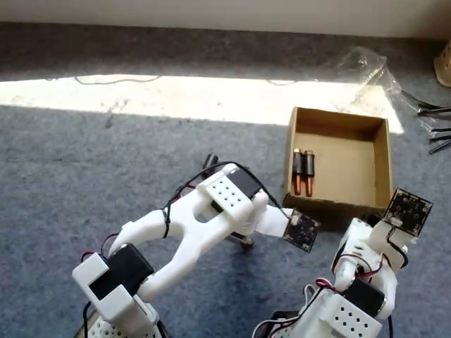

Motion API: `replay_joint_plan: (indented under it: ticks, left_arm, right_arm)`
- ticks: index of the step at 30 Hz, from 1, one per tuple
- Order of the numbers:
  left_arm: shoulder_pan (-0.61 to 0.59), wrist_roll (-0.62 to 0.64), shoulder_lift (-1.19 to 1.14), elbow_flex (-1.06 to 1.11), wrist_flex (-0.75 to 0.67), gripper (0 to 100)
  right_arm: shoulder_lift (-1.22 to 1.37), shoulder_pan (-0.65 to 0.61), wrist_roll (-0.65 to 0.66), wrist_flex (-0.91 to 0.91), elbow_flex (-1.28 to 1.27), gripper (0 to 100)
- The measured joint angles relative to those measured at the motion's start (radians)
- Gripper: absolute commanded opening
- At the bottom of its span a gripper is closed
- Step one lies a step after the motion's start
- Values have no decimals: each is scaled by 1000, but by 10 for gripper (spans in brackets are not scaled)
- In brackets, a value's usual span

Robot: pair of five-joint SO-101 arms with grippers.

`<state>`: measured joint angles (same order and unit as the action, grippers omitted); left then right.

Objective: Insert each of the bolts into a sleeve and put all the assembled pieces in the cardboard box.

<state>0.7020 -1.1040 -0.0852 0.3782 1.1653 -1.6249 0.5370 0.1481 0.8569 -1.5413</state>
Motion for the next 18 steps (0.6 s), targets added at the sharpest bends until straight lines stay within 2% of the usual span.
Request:
replay_joint_plan:
  ticks: [8,11,18]
  left_arm:
    - [2,-14,0,26,-6,147]
    - [0,-57,0,75,-57,147]
    - [2,-64,0,110,-118,147]
  right_arm:
    - [-2,35,0,0,-44,4]
    - [-2,35,0,0,-44,4]
    - [-2,35,0,-35,-51,4]
